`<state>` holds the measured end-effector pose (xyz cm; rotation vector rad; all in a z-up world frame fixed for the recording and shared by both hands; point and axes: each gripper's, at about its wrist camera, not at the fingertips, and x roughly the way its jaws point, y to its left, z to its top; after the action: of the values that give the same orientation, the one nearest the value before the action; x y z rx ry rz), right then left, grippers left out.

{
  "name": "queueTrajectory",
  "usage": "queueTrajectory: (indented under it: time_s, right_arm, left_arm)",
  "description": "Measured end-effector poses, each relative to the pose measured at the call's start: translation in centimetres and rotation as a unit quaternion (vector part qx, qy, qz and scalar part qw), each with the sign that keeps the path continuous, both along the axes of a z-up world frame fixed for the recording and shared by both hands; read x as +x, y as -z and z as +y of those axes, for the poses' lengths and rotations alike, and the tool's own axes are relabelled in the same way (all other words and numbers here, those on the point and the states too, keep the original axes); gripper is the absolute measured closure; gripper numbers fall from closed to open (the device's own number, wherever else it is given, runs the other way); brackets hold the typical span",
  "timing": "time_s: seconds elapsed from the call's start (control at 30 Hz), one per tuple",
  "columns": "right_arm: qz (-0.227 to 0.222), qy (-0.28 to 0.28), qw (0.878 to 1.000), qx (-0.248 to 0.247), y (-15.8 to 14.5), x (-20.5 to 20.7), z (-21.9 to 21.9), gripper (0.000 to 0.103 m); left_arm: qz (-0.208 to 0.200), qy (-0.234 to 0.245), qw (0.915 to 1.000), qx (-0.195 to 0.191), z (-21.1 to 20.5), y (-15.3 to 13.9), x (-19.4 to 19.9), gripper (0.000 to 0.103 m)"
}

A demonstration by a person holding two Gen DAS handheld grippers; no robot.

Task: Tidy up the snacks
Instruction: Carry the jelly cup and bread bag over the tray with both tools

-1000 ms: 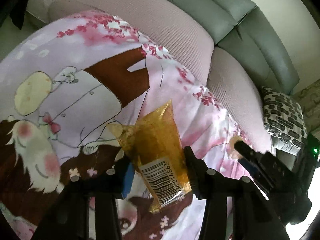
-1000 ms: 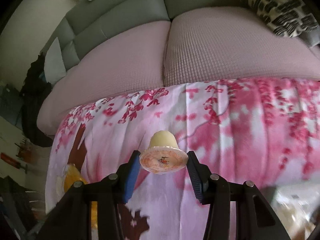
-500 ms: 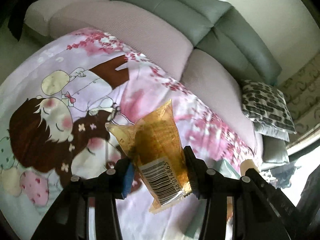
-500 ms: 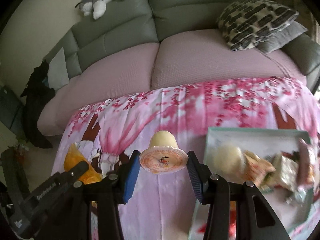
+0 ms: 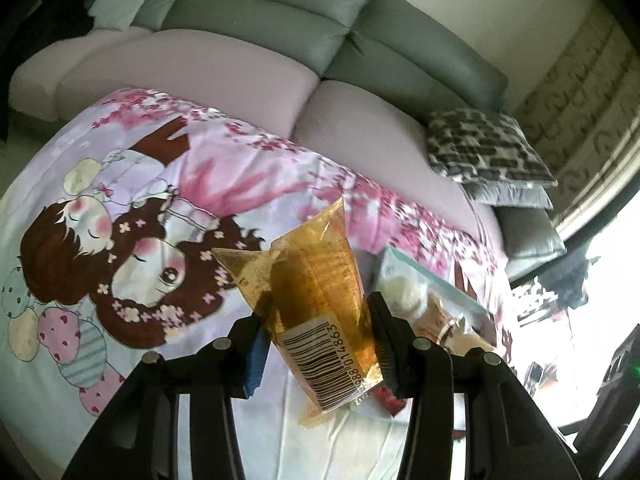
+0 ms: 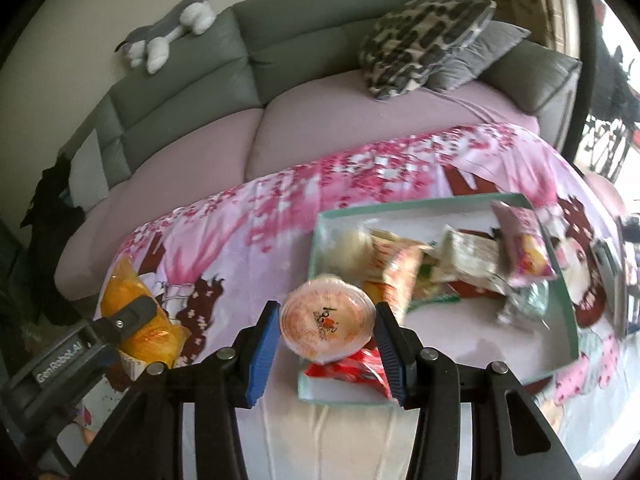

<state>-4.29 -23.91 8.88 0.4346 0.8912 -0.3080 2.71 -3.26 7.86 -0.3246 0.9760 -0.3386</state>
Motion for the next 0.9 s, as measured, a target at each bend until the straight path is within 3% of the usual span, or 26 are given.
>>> queueTrajectory:
  time_s: [0.4, 0.6, 0.9]
  right_arm:
    - [0.002, 0.062, 0.998, 0.01, 3.6, -2.5, -3.8, 0.053]
    - [0.012, 0.082, 0.996, 0.013, 4.9, -3.4, -6.0, 0.053]
    - [0.027, 0.123, 0.992, 0.027, 6.0, -6.3, -10.3, 0.053]
  left_arm:
    - [-0.033, 0.058, 0.997, 0.038, -6.3, 0.5, -1.7, 0.055]
    - [-0.036, 0.105, 0.993, 0.04, -10.2, 1.2, -1.9, 0.055]
    - [-0.028, 0.137, 0.9895, 0.037, -13.6, 2.7, -2.7, 0.055]
